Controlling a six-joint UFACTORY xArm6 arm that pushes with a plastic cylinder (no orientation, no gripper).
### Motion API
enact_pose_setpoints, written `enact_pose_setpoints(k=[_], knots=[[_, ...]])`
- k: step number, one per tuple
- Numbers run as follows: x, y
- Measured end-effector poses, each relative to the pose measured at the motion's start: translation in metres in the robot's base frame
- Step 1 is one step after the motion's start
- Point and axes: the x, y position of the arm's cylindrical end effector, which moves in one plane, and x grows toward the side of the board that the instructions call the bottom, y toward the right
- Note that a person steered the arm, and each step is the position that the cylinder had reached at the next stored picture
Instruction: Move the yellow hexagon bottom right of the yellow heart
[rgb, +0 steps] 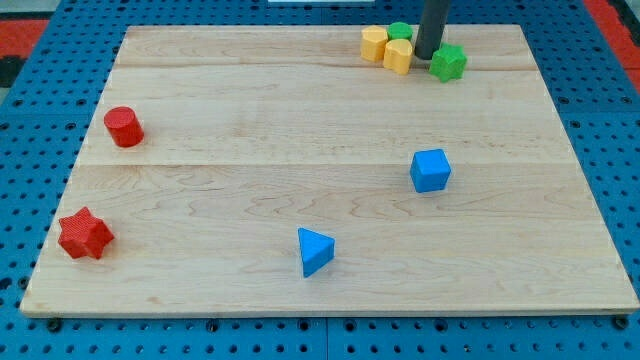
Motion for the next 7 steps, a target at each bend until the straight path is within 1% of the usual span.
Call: enact_pose_setpoints(k=[1,2,3,4,5,6,7], knots=[[-0.004,-0.054],[-0.019,-0.087],[-0.019,-0.139],[-0.069,-0.126],[-0.07,-0.107],[-0.068,-0.038],[-0.055,-0.018]])
